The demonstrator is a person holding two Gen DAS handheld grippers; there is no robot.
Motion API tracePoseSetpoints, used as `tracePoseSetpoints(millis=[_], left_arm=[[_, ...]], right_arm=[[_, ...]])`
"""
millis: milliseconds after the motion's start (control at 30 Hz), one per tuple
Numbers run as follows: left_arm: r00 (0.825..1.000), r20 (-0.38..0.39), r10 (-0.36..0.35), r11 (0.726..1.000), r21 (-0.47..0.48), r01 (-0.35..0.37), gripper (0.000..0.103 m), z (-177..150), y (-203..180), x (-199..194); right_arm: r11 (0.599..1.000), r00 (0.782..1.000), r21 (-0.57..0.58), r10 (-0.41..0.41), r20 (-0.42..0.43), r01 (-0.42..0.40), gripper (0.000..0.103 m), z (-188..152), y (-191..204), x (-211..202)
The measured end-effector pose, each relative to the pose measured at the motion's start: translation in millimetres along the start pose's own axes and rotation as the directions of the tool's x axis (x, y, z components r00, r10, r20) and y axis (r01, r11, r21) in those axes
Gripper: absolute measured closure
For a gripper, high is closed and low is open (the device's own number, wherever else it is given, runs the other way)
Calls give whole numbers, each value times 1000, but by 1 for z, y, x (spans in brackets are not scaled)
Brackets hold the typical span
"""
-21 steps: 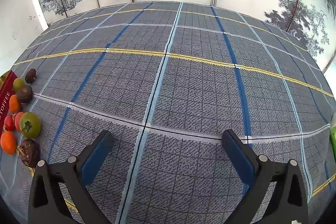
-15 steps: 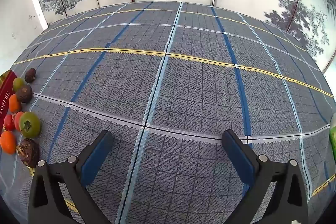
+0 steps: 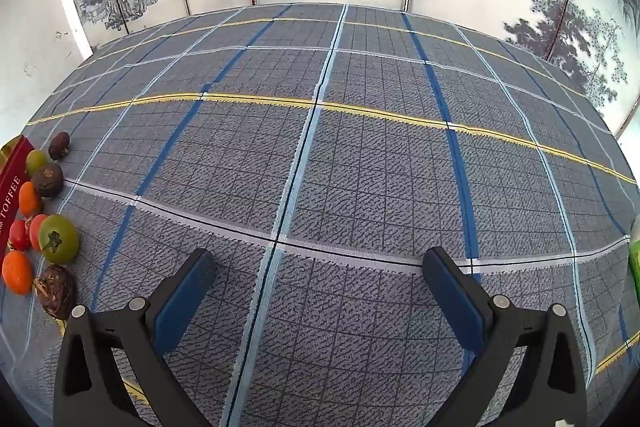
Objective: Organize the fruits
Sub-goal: 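Grasp the orange tangerine on the tablecloth with the left tool, then carry the tangerine over the gold tin and open the left tool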
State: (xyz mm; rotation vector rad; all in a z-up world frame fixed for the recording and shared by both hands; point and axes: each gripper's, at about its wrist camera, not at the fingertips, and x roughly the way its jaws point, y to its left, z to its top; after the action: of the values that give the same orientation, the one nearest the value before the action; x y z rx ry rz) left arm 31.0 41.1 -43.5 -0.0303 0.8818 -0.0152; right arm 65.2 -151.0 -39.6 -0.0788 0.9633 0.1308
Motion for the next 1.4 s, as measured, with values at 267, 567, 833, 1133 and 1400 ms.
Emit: tracePoseSetpoints(millis=[267, 567, 833, 1133, 1400], left_arm=[[998, -57, -30, 999, -24, 28, 20, -5, 5, 27], [989, -142, -35, 999, -28, 31, 62, -5, 4, 64], [996, -82, -18, 999, -44, 15, 63, -10, 6, 39], [996, 7, 89, 996, -5, -89, 63, -3, 17, -16], [981, 48, 185, 982, 14, -186, 63, -1, 49, -38]], right_arm=[[1000, 1000, 1, 2, 1, -2, 0, 0, 3, -2], [1000, 1000, -2, 0, 0, 0, 0, 0, 4, -2], [1000, 1000, -6, -4, -3, 4, 0, 1, 5, 0], [1000, 1000, -7, -4, -2, 4, 0, 1, 5, 0], [1000, 1000, -8, -4, -2, 4, 0, 1, 5, 0]])
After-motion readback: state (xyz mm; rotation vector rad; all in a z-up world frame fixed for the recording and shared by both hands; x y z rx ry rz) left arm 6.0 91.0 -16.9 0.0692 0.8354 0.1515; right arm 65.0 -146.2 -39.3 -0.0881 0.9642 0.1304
